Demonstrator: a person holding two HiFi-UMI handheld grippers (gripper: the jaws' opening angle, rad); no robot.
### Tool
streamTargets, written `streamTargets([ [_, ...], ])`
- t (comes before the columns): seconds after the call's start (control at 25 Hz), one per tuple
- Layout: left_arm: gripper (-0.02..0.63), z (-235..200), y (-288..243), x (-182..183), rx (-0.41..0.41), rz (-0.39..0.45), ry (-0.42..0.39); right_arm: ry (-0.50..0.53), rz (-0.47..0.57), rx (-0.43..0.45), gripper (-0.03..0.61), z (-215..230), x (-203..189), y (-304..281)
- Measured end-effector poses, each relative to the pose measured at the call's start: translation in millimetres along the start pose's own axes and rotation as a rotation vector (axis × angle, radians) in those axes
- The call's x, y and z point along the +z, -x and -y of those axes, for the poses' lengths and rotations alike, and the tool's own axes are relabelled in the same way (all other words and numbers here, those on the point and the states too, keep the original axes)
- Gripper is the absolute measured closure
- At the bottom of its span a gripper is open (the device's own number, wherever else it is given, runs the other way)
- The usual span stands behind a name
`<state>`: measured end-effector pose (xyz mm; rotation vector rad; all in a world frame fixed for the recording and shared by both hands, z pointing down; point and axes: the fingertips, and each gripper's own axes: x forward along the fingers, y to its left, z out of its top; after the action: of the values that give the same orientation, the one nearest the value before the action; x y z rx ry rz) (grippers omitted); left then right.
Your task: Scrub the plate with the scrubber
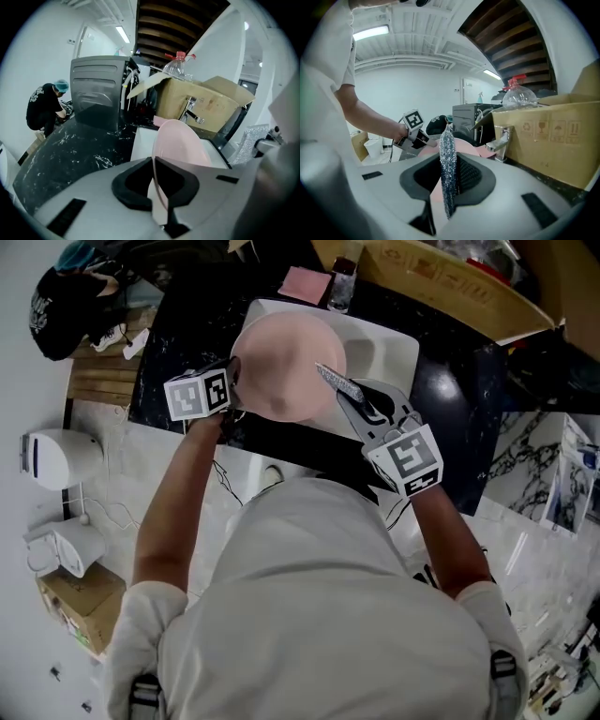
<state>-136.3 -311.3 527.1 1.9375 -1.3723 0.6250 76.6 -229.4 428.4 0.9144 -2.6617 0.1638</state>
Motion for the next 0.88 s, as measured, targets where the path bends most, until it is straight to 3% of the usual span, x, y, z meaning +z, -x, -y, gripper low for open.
streamTargets([
  [0.36, 0.6, 11.9, 74.2, 17.4, 0.002, 0.175, 0.019, 0.207, -0.05, -0.083, 0.5, -9.9, 36.8, -67.5],
  [0.64, 0.591, 21.9, 90.8, 14.6, -0.024, 0.197, 0.016, 0.367, -0.133, -0.177, 0.5, -8.4, 57.6, -103.8],
  [0.88, 0.581, 31.0, 104.7, 21.0, -0.053, 0.23, 0.007, 0.533, -0.18, -0.189, 0.5, -37.0, 56.6, -124.1],
])
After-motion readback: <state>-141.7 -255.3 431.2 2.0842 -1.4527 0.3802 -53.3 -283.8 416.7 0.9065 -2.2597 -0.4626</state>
